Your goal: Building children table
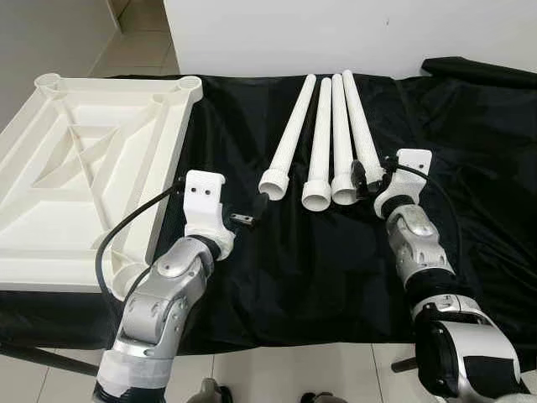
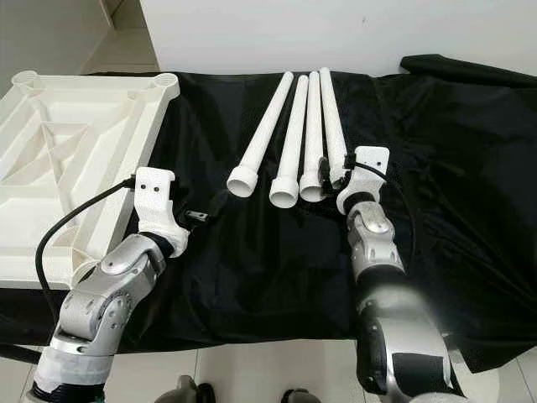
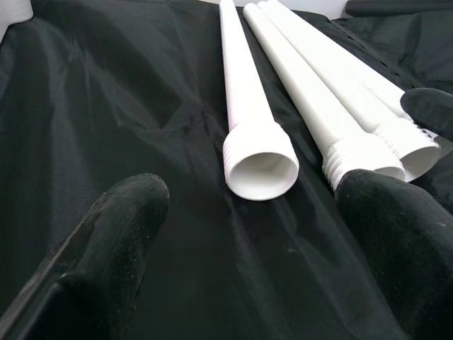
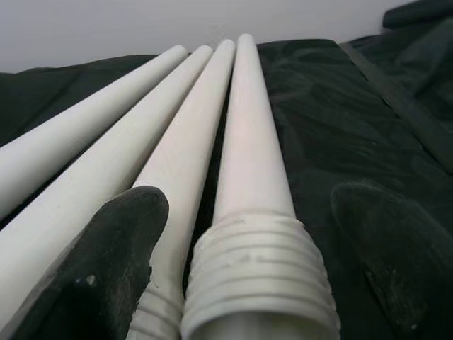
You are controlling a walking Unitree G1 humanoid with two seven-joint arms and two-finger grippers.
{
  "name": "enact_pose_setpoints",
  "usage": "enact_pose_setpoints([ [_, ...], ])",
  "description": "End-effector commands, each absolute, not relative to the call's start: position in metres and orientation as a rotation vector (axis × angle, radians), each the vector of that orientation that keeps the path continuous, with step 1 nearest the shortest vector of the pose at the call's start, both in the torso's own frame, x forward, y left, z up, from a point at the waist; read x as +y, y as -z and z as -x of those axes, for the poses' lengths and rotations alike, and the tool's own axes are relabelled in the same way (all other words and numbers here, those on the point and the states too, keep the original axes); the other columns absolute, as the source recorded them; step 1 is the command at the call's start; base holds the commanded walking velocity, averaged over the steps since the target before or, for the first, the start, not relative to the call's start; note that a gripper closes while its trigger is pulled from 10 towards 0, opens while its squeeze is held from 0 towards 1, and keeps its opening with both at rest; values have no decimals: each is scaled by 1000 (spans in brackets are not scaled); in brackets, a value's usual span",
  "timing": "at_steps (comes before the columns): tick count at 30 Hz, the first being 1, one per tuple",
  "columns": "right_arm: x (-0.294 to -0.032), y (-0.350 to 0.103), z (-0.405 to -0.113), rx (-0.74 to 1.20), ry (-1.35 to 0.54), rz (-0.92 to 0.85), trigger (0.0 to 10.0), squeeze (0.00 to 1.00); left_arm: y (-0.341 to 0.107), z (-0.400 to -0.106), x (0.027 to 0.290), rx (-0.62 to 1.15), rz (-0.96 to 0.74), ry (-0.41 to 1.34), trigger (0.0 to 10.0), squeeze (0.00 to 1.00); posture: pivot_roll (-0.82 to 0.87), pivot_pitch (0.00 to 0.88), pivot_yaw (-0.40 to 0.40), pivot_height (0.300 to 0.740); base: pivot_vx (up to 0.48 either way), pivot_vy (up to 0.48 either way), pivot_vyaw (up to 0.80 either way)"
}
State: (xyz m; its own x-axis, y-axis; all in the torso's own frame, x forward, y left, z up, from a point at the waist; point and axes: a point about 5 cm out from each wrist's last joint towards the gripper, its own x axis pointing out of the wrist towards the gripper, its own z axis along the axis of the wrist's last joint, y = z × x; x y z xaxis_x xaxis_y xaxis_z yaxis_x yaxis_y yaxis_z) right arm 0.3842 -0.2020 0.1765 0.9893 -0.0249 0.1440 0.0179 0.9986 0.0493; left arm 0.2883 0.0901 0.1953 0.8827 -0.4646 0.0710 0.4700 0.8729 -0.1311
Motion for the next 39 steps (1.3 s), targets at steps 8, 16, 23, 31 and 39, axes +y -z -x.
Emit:
enact_pose_setpoints([
  [8,-204,-149,-381,-35,85,-105,10000,0,-196,-288,94,-28,147,455,10000,0,55,184,49,740,0,0,0],
  [16,-213,-149,-382,-25,84,-109,10000,0,-199,-290,95,-35,146,450,10000,0,56,180,55,740,0,0,0],
  [23,-210,-156,-387,-23,34,-38,10000,0,-199,-291,95,-33,141,443,10000,0,58,185,57,740,0,0,0],
  [31,-208,-161,-391,-15,1,33,10000,0,-200,-293,96,-33,132,428,10000,0,59,185,55,740,0,0,0],
  [39,-206,-160,-392,2,-21,51,10000,0,-200,-294,96,-35,129,421,10000,0,59,185,55,740,0,0,0],
])
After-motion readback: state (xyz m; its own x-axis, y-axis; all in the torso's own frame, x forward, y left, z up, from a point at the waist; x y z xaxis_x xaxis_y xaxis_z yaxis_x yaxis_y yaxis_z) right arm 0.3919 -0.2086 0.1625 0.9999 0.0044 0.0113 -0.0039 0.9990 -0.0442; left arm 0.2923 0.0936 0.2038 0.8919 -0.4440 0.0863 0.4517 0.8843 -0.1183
